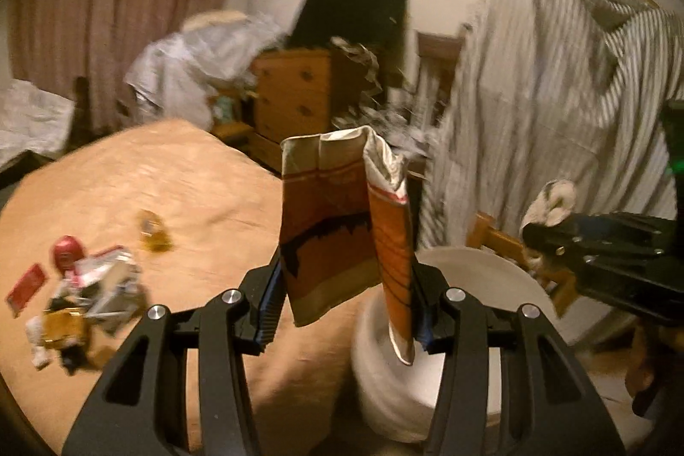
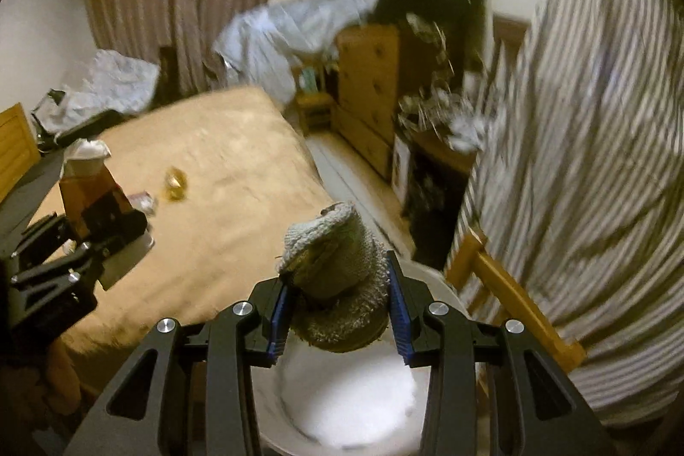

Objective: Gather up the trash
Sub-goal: 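Lift the snack bag and grey sock and carry both over the white bucket, then open both tools to drop the bag and sock into the bucket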

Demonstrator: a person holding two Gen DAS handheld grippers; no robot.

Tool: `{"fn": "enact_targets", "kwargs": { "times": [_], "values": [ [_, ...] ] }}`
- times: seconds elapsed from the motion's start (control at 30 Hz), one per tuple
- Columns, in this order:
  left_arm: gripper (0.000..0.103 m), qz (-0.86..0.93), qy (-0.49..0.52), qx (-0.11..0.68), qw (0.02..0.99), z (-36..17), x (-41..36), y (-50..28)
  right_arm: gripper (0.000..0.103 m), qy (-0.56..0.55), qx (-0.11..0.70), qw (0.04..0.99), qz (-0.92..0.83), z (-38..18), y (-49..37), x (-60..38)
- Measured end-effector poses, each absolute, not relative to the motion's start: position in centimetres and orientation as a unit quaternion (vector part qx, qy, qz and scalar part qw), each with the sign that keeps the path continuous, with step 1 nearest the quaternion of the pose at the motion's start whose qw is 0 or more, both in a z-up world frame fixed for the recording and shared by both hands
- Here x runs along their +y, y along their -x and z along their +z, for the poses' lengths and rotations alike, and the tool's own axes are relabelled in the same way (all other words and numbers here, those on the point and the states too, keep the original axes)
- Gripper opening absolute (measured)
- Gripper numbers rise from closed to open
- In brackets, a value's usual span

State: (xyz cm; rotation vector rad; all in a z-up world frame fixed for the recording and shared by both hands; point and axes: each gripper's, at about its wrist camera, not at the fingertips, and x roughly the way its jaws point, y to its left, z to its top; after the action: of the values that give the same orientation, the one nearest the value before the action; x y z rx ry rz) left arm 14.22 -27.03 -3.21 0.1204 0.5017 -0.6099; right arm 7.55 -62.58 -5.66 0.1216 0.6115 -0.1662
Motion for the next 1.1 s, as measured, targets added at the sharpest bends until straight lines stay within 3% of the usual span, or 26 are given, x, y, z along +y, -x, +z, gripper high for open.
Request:
{"fn": "enact_targets", "kwargs": {
  "times": [0.23, 0.57, 0.93, 1.0, 1.03, 1.07, 1.1],
  "values": [
    [0.047, -0.336, -0.072, 0.327, 0.88, -6.7, -31.4, -16.5, 0.04, -0.095, 0.366, 0.922, -0.081, -9.0, -8.8, -67.7],
    [0.046, -0.339, -0.089, 0.377, 0.857, -8.4, -33.4, -17.7, 0.04, -0.109, 0.408, 0.904, -0.068, -11.2, -10.9, -69.1],
    [0.047, -0.345, -0.105, 0.378, 0.853, -7.7, -34.5, -18.0, 0.04, -0.107, 0.415, 0.901, -0.07, -11.6, -10.7, -68.2],
    [0.056, -0.343, -0.112, 0.379, 0.852, -7.8, -34.6, -18.0, 0.045, -0.108, 0.415, 0.901, -0.069, -11.7, -10.7, -68.1],
    [0.062, -0.34, -0.114, 0.377, 0.854, -7.8, -34.7, -18.0, 0.057, -0.11, 0.414, 0.901, -0.069, -11.7, -10.7, -68.1],
    [0.072, -0.335, -0.116, 0.373, 0.858, -7.7, -34.6, -18.0, 0.063, -0.115, 0.409, 0.903, -0.07, -11.7, -10.5, -68.1],
    [0.075, -0.33, -0.116, 0.368, 0.862, -7.6, -34.5, -18.0, 0.066, -0.119, 0.405, 0.904, -0.071, -11.6, -10.4, -68.2]
  ]
}}
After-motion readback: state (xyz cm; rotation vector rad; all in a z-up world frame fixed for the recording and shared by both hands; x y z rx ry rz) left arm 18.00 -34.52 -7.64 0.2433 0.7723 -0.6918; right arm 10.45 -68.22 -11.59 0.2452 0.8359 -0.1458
